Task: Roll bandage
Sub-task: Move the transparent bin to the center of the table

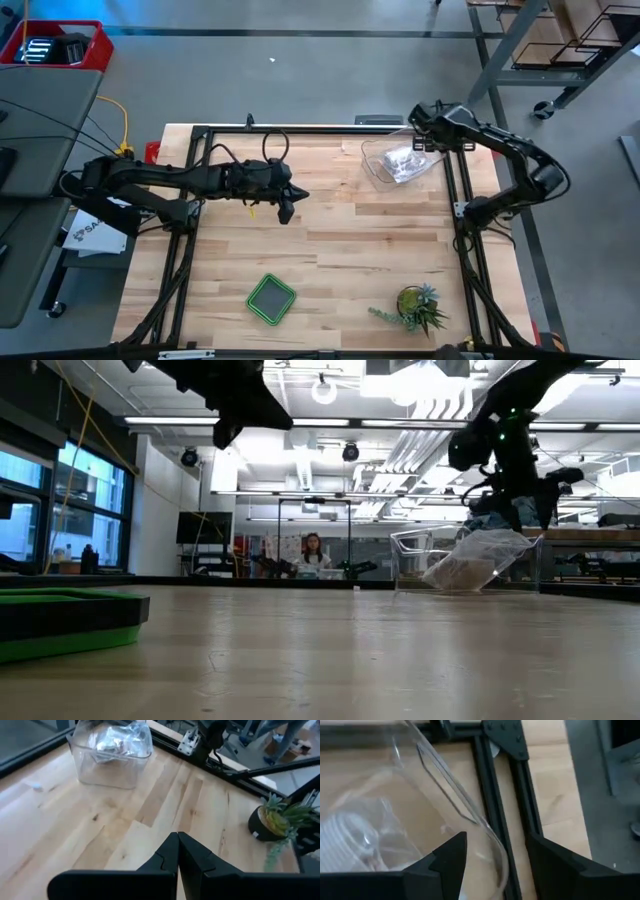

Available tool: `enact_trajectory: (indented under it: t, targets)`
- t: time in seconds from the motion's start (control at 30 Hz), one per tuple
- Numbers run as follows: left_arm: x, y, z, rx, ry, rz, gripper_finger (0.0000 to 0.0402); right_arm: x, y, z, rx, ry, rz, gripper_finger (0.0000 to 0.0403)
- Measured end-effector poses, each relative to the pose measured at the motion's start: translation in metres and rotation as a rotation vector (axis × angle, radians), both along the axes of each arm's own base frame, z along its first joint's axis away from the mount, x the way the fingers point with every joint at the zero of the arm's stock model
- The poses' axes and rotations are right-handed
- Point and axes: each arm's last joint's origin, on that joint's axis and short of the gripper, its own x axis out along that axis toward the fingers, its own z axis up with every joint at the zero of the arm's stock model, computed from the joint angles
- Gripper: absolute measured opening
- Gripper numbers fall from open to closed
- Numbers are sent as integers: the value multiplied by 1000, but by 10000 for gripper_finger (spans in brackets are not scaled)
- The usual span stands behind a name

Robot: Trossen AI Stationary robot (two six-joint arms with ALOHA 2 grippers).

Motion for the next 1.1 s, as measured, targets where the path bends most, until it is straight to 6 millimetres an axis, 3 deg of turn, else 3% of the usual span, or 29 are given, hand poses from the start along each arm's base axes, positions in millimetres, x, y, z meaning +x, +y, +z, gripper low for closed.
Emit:
enact_trajectory:
  t: [0.23, 0.33, 0.43, 0.6, 0.8, 1.1]
  targets:
    - [-1, -2, -2, -59, 17, 24, 0, 8, -7, -15, -34, 50, -81, 199]
    - [-1, -2, -3, -79, 19, 35, 0, 13, -12, -22, -13, -8, -85, 199]
    - [-1, -2, -3, -108, 14, 51, 0, 27, -22, -32, 48, -155, 20, 199]
    - [-1, -5, -3, -141, 17, 29, 0, 46, -13, -43, 167, -244, 96, 199]
    - [-5, -11, -4, -122, 52, 10, 0, 81, 30, -43, 260, -257, 275, 199]
    - [-48, 8, 7, 25, 181, 253, 0, 133, 137, -42, 289, -324, 439, 199]
